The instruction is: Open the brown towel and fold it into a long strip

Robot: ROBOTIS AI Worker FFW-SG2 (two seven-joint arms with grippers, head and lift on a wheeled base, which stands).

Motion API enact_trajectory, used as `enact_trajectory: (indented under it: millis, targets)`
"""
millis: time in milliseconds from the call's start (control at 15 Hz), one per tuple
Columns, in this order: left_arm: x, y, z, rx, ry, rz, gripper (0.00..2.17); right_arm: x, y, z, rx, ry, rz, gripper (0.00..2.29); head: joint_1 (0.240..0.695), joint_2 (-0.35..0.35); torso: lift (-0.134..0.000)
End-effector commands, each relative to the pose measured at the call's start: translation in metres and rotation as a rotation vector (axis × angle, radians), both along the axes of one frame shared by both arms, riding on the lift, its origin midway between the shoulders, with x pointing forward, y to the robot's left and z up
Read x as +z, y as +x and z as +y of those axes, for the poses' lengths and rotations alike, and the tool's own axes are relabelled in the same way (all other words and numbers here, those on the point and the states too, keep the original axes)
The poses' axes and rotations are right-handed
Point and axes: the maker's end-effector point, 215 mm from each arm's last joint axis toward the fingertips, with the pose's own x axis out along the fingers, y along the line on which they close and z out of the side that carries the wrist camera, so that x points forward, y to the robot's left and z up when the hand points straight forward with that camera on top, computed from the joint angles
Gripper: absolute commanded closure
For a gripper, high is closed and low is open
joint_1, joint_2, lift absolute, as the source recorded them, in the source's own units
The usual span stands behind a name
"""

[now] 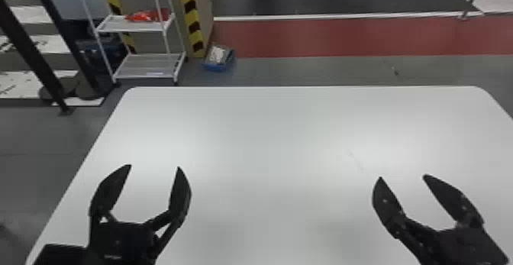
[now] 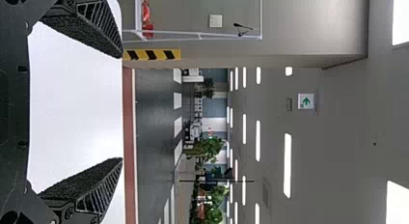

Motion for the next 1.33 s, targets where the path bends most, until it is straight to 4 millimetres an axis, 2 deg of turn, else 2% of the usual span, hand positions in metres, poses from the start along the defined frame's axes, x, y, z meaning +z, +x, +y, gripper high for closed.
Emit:
enact_trajectory:
  millis: [0,133,600,1267]
  targets:
    - [0.001,0.0,-0.001,0.0,0.0,-0.004,0.12,-0.002,-0.002,0.001,0.001,-0.003,0.007,0.15,0.695,0.065,-0.123]
    - [-0.001,-0.001,-0.008,-0.009,0.014,0.0,0.12,-0.001,-0.003,0.002,0.004,-0.007,0.007,0.15,0.695,0.064,-0.123]
    - [-0.005,-0.001,-0.002,0.024,0.012,0.009,0.12,0.002,-0.01,0.001,0.001,-0.006,-0.005,0.16,0.695,0.059,-0.123]
    - [-0.003,-0.003,-0.006,0.018,0.006,0.006,0.12,0.006,-0.015,-0.003,-0.005,-0.009,-0.004,0.16,0.695,0.055,-0.123]
